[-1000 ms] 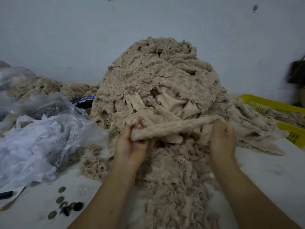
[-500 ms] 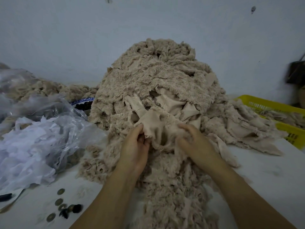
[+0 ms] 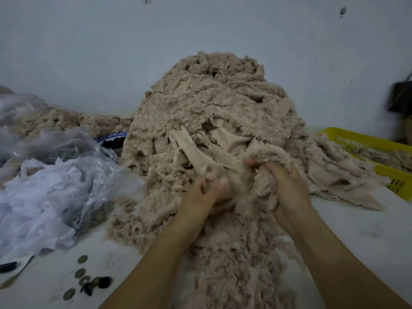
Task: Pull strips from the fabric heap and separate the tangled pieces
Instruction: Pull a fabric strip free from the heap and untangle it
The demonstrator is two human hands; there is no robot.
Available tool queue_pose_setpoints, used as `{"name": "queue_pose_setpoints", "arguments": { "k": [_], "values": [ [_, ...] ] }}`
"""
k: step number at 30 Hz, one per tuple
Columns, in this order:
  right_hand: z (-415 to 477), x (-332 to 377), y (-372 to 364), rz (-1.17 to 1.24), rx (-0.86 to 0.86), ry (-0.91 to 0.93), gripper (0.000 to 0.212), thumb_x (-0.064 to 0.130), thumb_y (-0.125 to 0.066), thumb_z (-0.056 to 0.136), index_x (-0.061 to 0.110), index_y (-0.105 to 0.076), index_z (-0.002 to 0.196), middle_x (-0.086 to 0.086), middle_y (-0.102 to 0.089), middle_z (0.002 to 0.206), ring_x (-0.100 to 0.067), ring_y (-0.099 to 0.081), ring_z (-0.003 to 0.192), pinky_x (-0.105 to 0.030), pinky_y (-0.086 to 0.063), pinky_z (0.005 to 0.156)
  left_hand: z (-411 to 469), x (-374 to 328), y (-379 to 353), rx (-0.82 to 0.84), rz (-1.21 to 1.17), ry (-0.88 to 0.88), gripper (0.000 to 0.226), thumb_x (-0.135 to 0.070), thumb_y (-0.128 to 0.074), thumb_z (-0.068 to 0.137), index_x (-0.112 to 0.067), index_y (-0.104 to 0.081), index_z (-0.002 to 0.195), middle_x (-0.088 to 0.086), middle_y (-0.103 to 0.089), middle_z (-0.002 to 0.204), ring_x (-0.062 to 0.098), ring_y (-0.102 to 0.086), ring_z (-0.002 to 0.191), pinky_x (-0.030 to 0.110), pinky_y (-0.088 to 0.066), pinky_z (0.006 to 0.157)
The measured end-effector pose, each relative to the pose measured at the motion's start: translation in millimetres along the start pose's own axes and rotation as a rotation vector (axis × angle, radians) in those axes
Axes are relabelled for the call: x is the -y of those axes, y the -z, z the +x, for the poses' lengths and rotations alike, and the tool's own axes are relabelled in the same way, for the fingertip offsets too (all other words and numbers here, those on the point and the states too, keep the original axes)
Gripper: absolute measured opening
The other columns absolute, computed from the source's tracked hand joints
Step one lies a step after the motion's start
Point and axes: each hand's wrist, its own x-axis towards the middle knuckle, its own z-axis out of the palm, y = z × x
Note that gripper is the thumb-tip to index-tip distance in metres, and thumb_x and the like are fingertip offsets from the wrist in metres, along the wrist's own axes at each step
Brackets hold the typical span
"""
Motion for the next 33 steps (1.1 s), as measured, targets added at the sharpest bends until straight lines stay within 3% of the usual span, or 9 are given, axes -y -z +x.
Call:
{"name": "queue_pose_setpoints", "arguments": {
  "k": [2,4,9,17,21,24,26,30,33],
  "values": [
    [-2.3,-6.7,-4.0,-0.039,0.029,-0.048,0.032,0.014,-0.062,0.094,-0.002,-0.062,0.122,-0.015,-0.075,0.104,-0.027,-0.073,0.099,-0.039,-0.061,0.076,-4.6,4.6,-7.8,0.136,0.281,-0.085,0.05,-0.068,-0.074,0.072,-0.041,-0.064,0.114,-0.022,-0.072,0.106,-0.003,-0.068,0.097,0.017,-0.054,0.085],
    [-4.4,-16.4,-5.9,-0.148,0.044,-0.06,0.029,0.014,-0.058,0.098,0.007,-0.061,0.126,-0.006,-0.077,0.102,-0.021,-0.074,0.096,-0.032,-0.06,0.074,-6.9,6.3,-16.1,0.151,0.389,-0.148,0.007,-0.049,-0.072,0.085,-0.044,-0.068,0.088,-0.023,-0.072,0.083,-0.005,-0.068,0.078,0.015,-0.054,0.072],
    [-11.5,-23.3,-8.3,-0.515,0.212,0.016,0.028,0.023,-0.062,0.097,0.049,-0.061,0.104,0.023,-0.073,0.089,0.004,-0.069,0.078,-0.01,-0.05,0.061,-5.2,7.3,-12.0,-0.007,0.103,-0.088,0.026,-0.02,-0.064,0.097,-0.039,-0.079,0.088,-0.008,-0.078,0.092,0.012,-0.074,0.09,0.031,-0.06,0.081],
    [-5.8,-25.4,2.1,-0.875,0.285,0.073,0.021,0.027,-0.061,0.098,0.039,-0.056,0.115,0.027,-0.066,0.102,0.02,-0.059,0.09,-0.001,-0.044,0.07,-4.9,-7.1,-7.4,-0.057,-0.334,0.007,0.025,-0.031,-0.062,0.095,-0.018,-0.082,0.089,0.005,-0.078,0.102,0.017,-0.074,0.097,0.021,-0.058,0.071],
    [10.4,-0.2,15.8,0.105,0.083,-0.241,0.022,0.009,-0.047,0.099,0.014,-0.065,0.087,0.001,-0.067,0.064,-0.006,-0.061,0.052,-0.013,-0.046,0.043,-1.7,-9.2,-3.5,-0.209,-0.292,0.04,0.02,-0.04,-0.063,0.094,-0.028,-0.072,0.107,-0.011,-0.077,0.098,0.008,-0.073,0.091,0.026,-0.06,0.075],
    [23.9,14.1,38.7,0.726,-0.132,-0.15,0.042,0.039,-0.061,0.085,0.001,-0.061,0.103,-0.018,-0.067,0.097,-0.025,-0.067,0.098,-0.027,-0.059,0.081,-2.8,-11.3,-1.9,-0.149,-0.424,0.071,0.028,-0.042,-0.058,0.093,-0.025,-0.076,0.107,0.001,-0.077,0.108,0.019,-0.075,0.094,0.031,-0.06,0.066],
    [18.1,4.3,31.7,0.556,-0.147,-0.285,0.078,0.058,-0.059,0.078,0.0,-0.045,0.128,-0.026,-0.056,0.124,-0.038,-0.059,0.121,-0.037,-0.056,0.094,-2.7,-11.1,-3.1,-0.078,-0.481,0.079,0.033,-0.047,-0.055,0.09,-0.028,-0.08,0.099,0.004,-0.076,0.111,0.021,-0.074,0.097,0.032,-0.06,0.065],
    [-1.4,-21.6,5.0,-0.372,0.022,-0.225,0.033,0.059,-0.051,0.094,0.035,-0.068,0.11,0.018,-0.073,0.109,0.002,-0.068,0.1,-0.014,-0.052,0.071,-5.5,-9.6,-5.3,0.009,-0.503,0.087,0.047,-0.058,-0.053,0.082,-0.027,-0.079,0.105,0.007,-0.077,0.107,0.021,-0.076,0.083,0.027,-0.056,0.052],
    [-14.4,-26.2,-7.5,-0.644,0.159,-0.19,0.05,0.079,-0.051,0.075,0.041,-0.068,0.101,0.037,-0.067,0.097,0.019,-0.06,0.092,-0.013,-0.046,0.077,-7.8,-10.4,-3.5,0.093,-0.431,0.092,0.059,-0.063,-0.048,0.084,-0.021,-0.073,0.118,0.01,-0.076,0.107,0.02,-0.075,0.083,0.029,-0.057,0.057]
  ]
}}
